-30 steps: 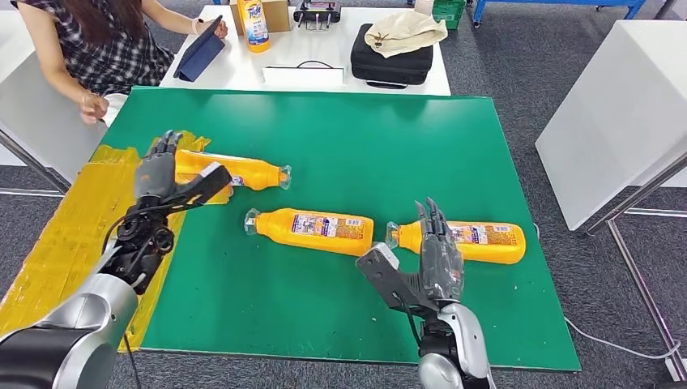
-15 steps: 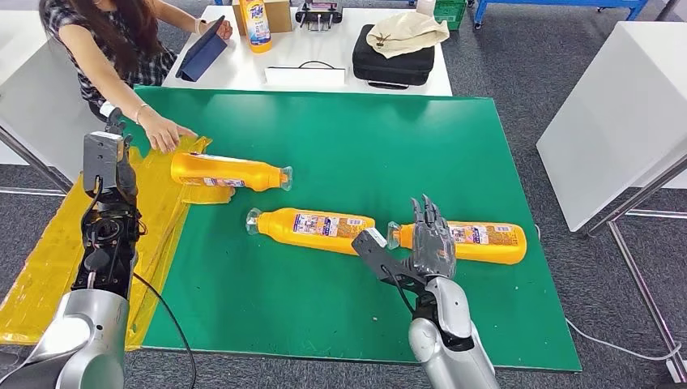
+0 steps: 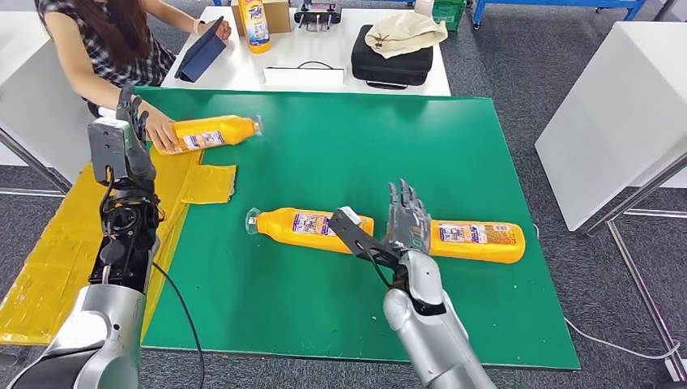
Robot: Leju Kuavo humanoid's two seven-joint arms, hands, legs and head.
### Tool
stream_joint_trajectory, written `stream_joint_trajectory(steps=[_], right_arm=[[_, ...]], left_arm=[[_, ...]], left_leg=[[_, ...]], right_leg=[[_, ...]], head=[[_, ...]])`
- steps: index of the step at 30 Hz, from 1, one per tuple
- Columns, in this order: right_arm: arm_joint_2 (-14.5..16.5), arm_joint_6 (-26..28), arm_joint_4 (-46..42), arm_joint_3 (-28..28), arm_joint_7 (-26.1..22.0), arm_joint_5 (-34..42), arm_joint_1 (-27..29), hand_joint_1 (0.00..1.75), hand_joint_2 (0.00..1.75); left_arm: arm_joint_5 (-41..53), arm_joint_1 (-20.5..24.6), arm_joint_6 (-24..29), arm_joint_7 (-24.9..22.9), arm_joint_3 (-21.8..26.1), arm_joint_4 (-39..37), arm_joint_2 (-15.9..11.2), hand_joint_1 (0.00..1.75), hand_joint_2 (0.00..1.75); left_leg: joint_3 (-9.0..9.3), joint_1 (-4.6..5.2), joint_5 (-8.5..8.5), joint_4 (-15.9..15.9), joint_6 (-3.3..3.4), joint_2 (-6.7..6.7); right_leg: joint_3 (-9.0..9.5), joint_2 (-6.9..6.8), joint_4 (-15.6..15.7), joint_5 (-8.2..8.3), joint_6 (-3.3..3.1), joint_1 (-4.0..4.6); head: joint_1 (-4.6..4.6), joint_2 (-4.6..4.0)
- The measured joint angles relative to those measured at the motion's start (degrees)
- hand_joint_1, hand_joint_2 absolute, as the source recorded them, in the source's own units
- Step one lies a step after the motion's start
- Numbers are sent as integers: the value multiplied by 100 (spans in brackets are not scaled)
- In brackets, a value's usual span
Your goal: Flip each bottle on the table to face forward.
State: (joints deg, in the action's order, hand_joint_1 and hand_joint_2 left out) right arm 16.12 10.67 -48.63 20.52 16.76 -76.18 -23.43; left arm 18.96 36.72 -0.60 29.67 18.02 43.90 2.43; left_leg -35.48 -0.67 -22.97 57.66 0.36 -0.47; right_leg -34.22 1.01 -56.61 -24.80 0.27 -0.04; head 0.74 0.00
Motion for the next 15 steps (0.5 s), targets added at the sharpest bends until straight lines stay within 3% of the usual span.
stream_joint_trajectory(steps=[6, 15], right_arm=[[361, -67, 845, 463, -34, 683, -466, 0, 175], [485, -191, 1265, 1524, -127, 1720, -794, 0, 175]], left_arm=[[-210, 174, 131, 79, -239, -120, -5, 0, 0], [-375, 175, 194, 138, -261, -274, -126, 0, 0]], left_leg=[[-1, -3, 0, 0, -1, 0], [-7, -2, 1, -1, -1, 0]], right_leg=[[-2, 1, -2, 0, -1, 3], [-7, 0, -2, 0, -2, 2]], head=[[0, 0], [-1, -2]])
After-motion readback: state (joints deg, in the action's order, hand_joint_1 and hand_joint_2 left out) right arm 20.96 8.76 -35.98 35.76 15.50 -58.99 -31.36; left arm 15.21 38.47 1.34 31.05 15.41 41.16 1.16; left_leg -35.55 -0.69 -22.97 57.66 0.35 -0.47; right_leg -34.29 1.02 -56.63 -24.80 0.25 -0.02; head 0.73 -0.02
